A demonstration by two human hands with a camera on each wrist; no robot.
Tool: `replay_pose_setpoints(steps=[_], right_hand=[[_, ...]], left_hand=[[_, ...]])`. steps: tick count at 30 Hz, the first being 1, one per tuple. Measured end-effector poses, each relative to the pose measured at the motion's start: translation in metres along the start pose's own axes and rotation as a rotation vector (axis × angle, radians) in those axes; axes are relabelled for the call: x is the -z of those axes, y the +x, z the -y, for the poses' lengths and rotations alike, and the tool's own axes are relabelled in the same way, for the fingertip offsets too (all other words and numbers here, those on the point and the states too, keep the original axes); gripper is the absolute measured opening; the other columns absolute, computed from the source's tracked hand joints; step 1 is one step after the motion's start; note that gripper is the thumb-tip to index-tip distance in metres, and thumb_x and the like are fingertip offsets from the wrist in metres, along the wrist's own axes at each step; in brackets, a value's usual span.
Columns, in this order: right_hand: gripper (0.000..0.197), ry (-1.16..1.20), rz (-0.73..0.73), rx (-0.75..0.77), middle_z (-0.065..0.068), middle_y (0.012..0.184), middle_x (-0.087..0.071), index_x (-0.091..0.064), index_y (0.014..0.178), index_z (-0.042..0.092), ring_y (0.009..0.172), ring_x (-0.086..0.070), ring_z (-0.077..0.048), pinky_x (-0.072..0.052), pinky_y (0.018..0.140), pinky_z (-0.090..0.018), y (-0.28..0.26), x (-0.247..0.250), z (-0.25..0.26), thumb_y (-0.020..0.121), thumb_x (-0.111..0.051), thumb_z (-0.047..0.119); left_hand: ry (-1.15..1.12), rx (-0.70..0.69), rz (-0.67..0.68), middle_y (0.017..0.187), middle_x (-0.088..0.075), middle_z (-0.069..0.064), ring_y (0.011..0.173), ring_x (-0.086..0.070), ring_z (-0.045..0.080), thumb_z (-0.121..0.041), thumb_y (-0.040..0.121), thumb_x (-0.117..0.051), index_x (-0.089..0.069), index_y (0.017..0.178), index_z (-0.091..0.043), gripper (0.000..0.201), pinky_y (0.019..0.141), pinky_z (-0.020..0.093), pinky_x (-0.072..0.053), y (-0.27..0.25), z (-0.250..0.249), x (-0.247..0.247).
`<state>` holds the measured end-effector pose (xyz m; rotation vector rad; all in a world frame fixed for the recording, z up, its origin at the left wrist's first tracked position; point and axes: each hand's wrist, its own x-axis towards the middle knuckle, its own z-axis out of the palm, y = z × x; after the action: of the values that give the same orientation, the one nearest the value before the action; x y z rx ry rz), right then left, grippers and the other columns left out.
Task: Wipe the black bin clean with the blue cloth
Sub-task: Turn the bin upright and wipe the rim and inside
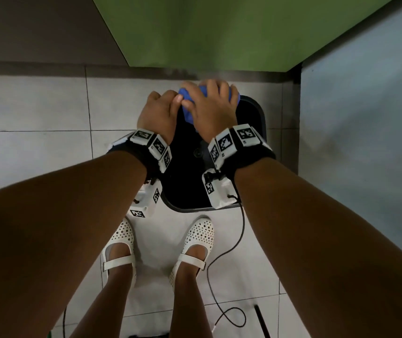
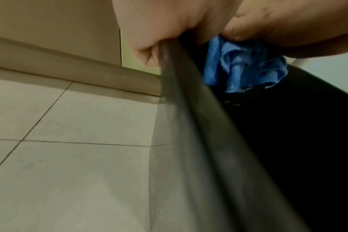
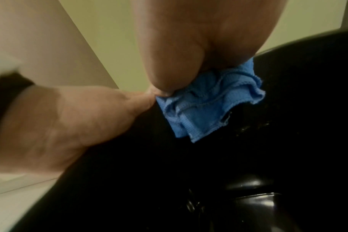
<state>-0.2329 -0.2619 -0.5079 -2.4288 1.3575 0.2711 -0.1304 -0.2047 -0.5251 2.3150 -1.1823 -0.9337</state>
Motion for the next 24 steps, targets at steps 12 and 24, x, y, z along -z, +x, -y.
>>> replay_pose_setpoints(steps=[12, 24], right_hand=[[0.046, 0.338, -0.086, -0.455, -0.018, 0.140, -0.029, -0.024, 0.143, 0.025, 0.122, -0.036, -0.035, -0.032, 0.104, -0.043, -0.039, 0.006, -0.066, 0.099, -0.035, 0.031], [0.042, 0.236, -0.083, -0.505, -0.008, 0.141, -0.033, -0.030, 0.139, 0.035, 0.121, -0.036, -0.032, -0.033, 0.098, -0.045, -0.019, 0.005, -0.042, 0.098, -0.034, 0.039]], left_hand=[[-0.056, 0.079, -0.044, 0.096, -0.040, 0.006, 0.074, -0.041, 0.021, -0.037, 0.100, -0.031, -0.057, 0.113, -0.011, 0.038, 0.071, 0.024, -0.035, -0.005, -0.001, -0.005], [0.192, -0.146, 0.190, 0.119, -0.051, 0.019, 0.114, -0.048, 0.036, -0.038, 0.099, -0.027, -0.052, 0.120, -0.013, 0.040, 0.095, 0.045, -0.042, 0.009, -0.025, 0.008]])
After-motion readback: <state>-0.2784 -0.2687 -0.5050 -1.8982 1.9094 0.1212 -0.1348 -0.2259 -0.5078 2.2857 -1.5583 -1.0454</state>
